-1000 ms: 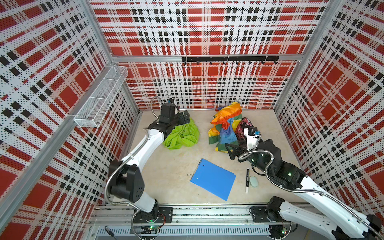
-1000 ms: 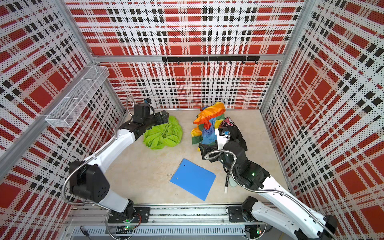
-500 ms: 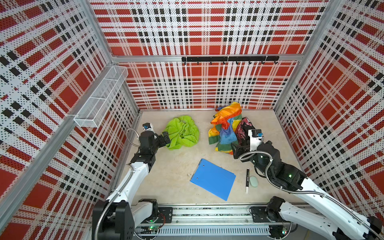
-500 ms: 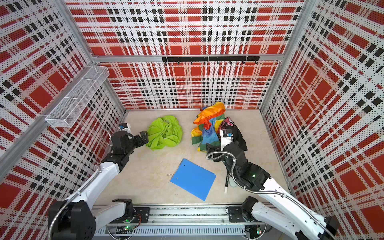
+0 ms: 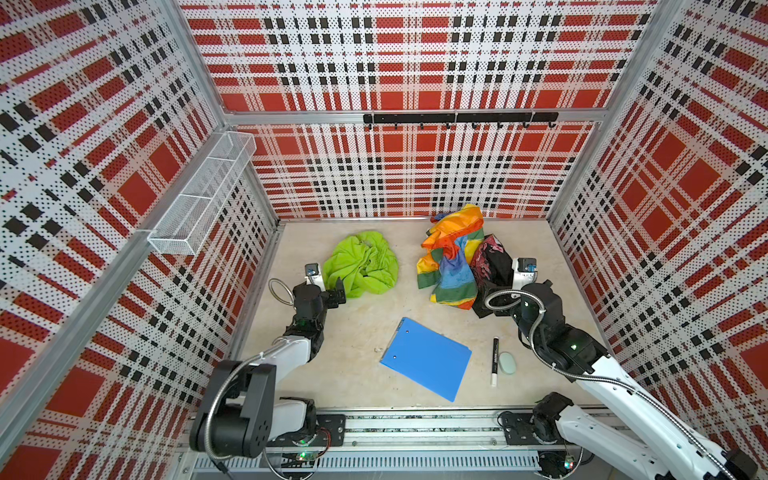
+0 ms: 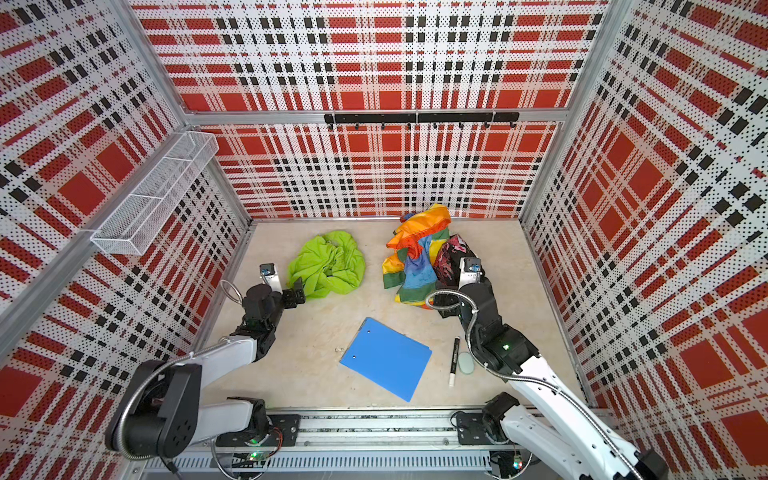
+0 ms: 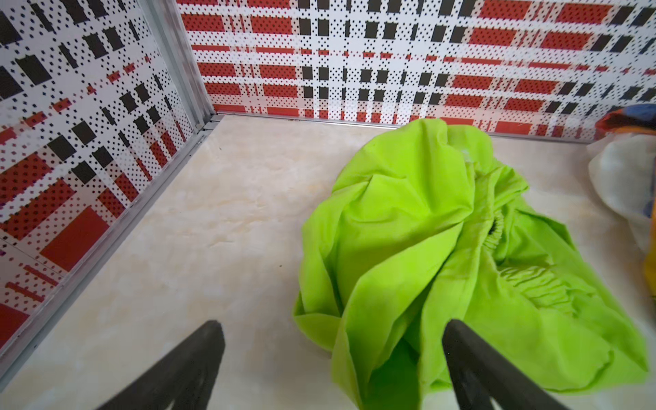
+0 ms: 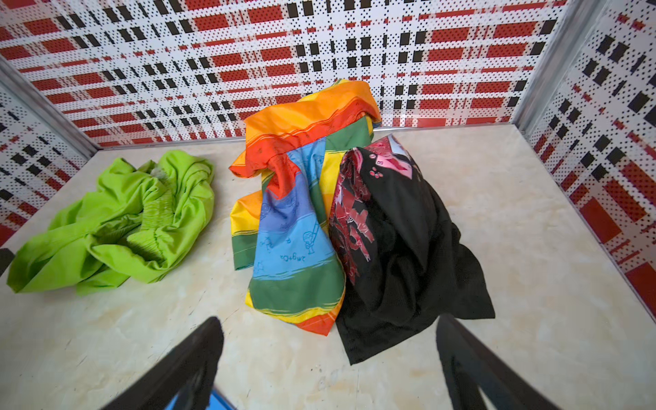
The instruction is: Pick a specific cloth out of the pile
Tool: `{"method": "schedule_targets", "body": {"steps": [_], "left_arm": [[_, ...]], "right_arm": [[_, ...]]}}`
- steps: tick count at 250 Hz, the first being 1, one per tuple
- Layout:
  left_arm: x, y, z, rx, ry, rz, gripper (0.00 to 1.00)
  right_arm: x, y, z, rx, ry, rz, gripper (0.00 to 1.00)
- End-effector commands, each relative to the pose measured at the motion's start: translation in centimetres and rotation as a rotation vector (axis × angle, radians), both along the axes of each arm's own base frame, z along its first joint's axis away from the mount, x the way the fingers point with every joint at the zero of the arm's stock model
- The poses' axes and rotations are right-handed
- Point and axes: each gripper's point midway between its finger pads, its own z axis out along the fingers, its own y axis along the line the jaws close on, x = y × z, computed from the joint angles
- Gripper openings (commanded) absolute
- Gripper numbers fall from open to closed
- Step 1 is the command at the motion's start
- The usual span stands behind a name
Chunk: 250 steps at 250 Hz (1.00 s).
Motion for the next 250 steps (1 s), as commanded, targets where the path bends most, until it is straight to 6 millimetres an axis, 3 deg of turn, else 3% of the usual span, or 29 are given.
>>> {"method": "schedule_targets", "body": {"steps": [1,33,50,76,109,129,193,250], "left_arm": [[0.7,0.6,2.1,0.061,-0.15,0.026,0.99],[0.6,0.3,2.6,0.108,-0.199,-0.007,0.99],[0.4,0.7,1.7,0.084,-0.213,-0.013,0.99],[-0.1,0.5,1.6,0.072,-0.286,-0.049,0.99],[1.1,0.2,0.7,0.046,-0.215,-0.093,0.99],[1.7,1.4,0.4,0.005,-0.185,-0.061,0.99],[1.5,1.4,0.4,-0.003,-0.191,-0.062,0.99],[1.5,1.4,0.5,-0.001,-0.193,-0.063,0.99]], "right_arm": [[1.4,-0.3,0.6,-0.008,-0.033,-0.008,1.0],[2.5,-1.1,-0.2,-0.01,-0.05,-0.033,1.0],[3.3,-1.9,-0.7,-0.021,-0.064,-0.047,1.0],[4.6,-3.9,-2.0,-0.032,-0.057,-0.1,1.0],[5.9,-6.4,-3.9,-0.101,-0.057,-0.185,1.0],[6.4,-7.3,-4.7,-0.126,-0.086,-0.218,1.0],[7.2,-11.6,-7.0,-0.143,-0.158,-0.315,1.0],[8.7,-13.4,-9.0,-0.182,-0.216,-0.334,1.0]]}}
